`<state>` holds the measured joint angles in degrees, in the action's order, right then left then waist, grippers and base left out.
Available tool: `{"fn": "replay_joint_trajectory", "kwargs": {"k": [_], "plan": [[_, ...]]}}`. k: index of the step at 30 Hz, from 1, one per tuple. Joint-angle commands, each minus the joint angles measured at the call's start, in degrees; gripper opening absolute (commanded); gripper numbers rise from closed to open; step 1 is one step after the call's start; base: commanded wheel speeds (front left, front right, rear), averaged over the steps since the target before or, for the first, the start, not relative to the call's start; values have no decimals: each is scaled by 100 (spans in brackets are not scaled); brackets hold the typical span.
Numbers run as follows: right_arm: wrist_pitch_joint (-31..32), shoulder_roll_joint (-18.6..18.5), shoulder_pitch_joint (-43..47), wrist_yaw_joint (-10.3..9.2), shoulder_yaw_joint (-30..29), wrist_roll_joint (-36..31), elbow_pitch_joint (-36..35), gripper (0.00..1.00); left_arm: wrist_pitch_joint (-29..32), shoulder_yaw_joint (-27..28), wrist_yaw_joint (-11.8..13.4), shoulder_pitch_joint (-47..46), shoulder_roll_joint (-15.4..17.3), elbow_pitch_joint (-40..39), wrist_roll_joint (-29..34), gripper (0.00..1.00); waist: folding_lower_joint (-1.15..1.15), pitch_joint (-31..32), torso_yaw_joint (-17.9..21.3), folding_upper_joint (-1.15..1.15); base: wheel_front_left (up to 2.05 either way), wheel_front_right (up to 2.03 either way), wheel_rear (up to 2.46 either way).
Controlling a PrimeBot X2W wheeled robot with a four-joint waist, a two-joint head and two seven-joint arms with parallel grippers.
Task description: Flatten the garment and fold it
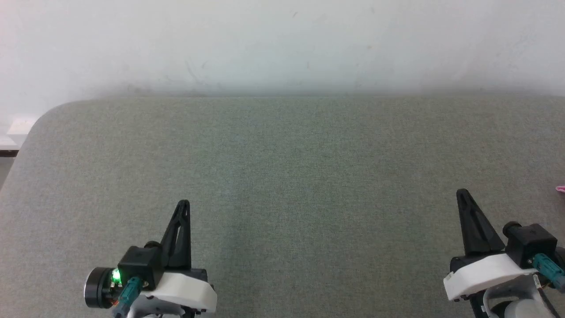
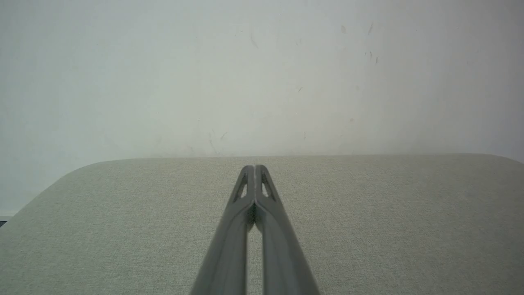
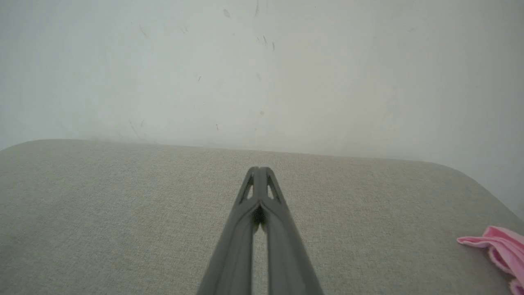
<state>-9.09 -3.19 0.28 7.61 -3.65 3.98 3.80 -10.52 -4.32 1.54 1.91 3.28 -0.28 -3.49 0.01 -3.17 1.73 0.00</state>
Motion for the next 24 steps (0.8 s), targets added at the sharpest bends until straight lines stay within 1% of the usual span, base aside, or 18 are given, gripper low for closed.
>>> {"fn": "replay_joint_trajectory", "kwargs": {"k": [1, 24], "plan": [[42, 10, -9, -4, 14, -47, -43, 0, 47, 36, -36, -56, -12, 8, 50, 0, 0, 8, -4, 0, 0, 0, 0], [264, 15, -14, -6, 104, -137, -129, 0, 304, 138, -66, -91, -19, 13, 127, 0, 0, 87, -48, 0, 0, 0, 0]]}}
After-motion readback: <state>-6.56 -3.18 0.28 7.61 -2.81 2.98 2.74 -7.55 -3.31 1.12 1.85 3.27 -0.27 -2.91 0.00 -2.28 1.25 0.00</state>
